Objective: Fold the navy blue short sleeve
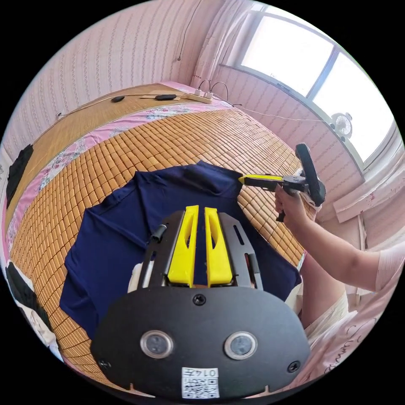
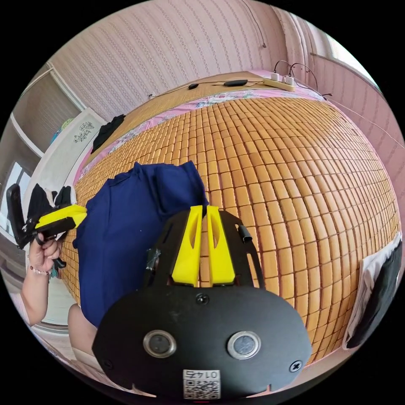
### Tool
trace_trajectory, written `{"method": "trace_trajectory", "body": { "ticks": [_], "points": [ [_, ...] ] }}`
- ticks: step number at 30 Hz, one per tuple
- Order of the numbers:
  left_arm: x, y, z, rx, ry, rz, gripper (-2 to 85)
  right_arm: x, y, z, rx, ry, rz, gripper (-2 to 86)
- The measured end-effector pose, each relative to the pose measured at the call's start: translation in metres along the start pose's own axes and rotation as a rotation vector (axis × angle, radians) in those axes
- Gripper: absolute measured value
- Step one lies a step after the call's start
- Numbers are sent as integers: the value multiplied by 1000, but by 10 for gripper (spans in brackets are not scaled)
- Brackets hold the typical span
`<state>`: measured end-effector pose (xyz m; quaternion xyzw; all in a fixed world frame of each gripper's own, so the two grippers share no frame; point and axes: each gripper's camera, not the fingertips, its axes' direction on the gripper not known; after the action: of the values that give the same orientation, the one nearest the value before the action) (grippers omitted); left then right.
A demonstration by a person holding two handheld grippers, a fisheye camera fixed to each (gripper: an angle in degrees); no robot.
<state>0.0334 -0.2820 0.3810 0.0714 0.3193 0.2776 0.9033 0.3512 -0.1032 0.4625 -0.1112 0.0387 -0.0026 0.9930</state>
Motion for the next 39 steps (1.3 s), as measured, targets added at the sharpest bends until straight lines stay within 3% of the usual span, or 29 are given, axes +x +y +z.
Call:
{"method": "trace_trajectory", "body": {
  "ticks": [7, 12, 18, 21, 31, 35, 39],
  "points": [
    [48, -67, 77, -114, -28, 98, 37, 51, 67, -8, -54, -138, -12, 65],
    [94, -118, 139, -177, -95, 206, 40, 64, 81, -9, -28, -148, -101, 41],
    [99, -145, 199, -264, -85, 101, 51, 49, 85, 3, -62, -1, -232, 12],
    [95, -149, 201, -222, -43, 71, 48, 53, 91, 7, -66, -25, -249, 3],
    [90, -149, 172, -166, -28, 56, 51, 63, 99, 2, -83, -87, -254, -2],
    [78, -138, 103, -41, -57, 81, 48, 55, 103, -3, -75, -41, -304, -3],
    [54, -74, 20, 17, -108, 59, 48, 47, 105, -13, -66, -41, -352, -5]
  ]
}}
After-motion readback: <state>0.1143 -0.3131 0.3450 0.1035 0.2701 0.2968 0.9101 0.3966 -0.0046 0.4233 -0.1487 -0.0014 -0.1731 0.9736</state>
